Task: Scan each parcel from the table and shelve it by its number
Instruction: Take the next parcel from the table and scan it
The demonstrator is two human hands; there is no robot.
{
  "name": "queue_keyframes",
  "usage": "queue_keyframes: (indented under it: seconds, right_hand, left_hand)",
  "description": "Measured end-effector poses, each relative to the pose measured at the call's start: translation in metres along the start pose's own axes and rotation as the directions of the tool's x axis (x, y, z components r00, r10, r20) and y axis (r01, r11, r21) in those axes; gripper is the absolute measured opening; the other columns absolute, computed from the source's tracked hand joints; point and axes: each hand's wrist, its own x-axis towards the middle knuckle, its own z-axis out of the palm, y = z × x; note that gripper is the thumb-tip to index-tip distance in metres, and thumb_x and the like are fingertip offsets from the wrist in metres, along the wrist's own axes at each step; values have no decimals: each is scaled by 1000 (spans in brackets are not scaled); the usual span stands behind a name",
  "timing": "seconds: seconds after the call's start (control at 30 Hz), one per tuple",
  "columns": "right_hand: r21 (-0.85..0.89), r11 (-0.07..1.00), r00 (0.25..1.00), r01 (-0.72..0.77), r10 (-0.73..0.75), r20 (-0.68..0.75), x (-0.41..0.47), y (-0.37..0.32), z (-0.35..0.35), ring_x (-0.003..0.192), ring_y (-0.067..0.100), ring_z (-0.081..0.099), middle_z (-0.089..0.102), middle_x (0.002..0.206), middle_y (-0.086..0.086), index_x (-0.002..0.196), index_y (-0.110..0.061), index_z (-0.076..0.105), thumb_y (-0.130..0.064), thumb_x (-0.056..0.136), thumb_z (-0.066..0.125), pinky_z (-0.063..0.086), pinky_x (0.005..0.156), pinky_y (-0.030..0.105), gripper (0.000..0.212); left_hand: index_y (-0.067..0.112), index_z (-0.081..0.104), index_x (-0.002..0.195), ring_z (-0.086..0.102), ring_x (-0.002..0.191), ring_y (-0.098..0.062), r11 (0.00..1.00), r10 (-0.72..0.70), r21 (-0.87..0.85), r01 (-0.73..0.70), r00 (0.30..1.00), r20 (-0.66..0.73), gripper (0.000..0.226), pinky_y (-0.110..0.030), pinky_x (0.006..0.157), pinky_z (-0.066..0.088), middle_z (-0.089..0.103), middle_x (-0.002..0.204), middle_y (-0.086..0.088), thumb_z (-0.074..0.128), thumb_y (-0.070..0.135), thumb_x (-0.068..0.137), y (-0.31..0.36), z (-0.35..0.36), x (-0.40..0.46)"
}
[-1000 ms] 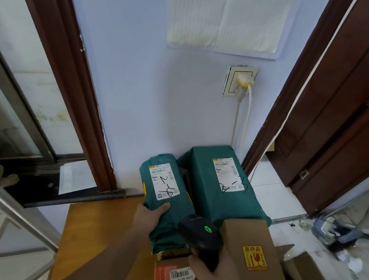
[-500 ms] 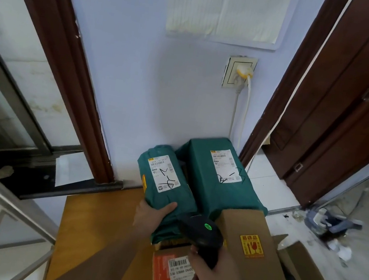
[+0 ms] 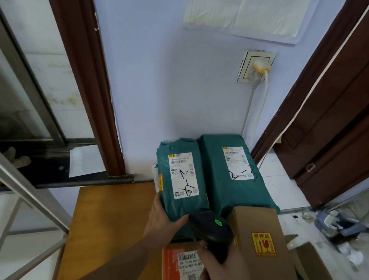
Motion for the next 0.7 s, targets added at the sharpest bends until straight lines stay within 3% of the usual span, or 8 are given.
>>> queue_keyframes:
  seconds: [0.07,0.23,0.33,0.4,0.7]
  right_hand:
    - [-4,1000,1000,13,-13,9,0,1,0,45,13,60,64,54,7,96,-21,62,-20,89,69,50,52,27,10]
    - [-9,1000,1000,17,-16,20,0,3,0,44,15,60,63,53,7,96,-17,62,-18,90,69,50,53,30,9]
    - [-18,999,1000,27,-27,9,-1,4,1,44,13,59,63,53,7,96,-18,62,-19,90,68,49,51,28,9]
    - [-34,999,999,42,-43,-6,-2,4,1,43,12,59,64,54,7,95,-21,61,-21,90,68,48,49,26,9]
    - [-44,998,999,53,-54,-4,-11,2,6,44,12,59,63,54,6,95,-20,62,-24,90,69,47,49,24,9]
  left_hand:
    - [41,4,160,40,147,-22,1000,-5,-12,5,1000,26,131,-55,116,45,37,160,1,83,77,62,-4,2,-5]
    - [28,1,163,28,152,-20,1000,18,-18,-18,999,29,143,-49,122,36,27,164,1,86,76,58,-5,4,-15]
    - [30,1,163,31,150,-18,999,30,-37,-29,999,43,146,-46,121,40,27,163,4,89,74,55,-3,2,-17]
    - [37,4,160,38,147,-17,997,40,-60,-38,999,36,143,-46,117,45,30,162,5,89,76,53,-1,0,-17]
    - [33,8,161,46,129,-13,993,111,-40,-111,994,1,123,-36,103,49,33,144,9,81,71,69,10,-1,-31]
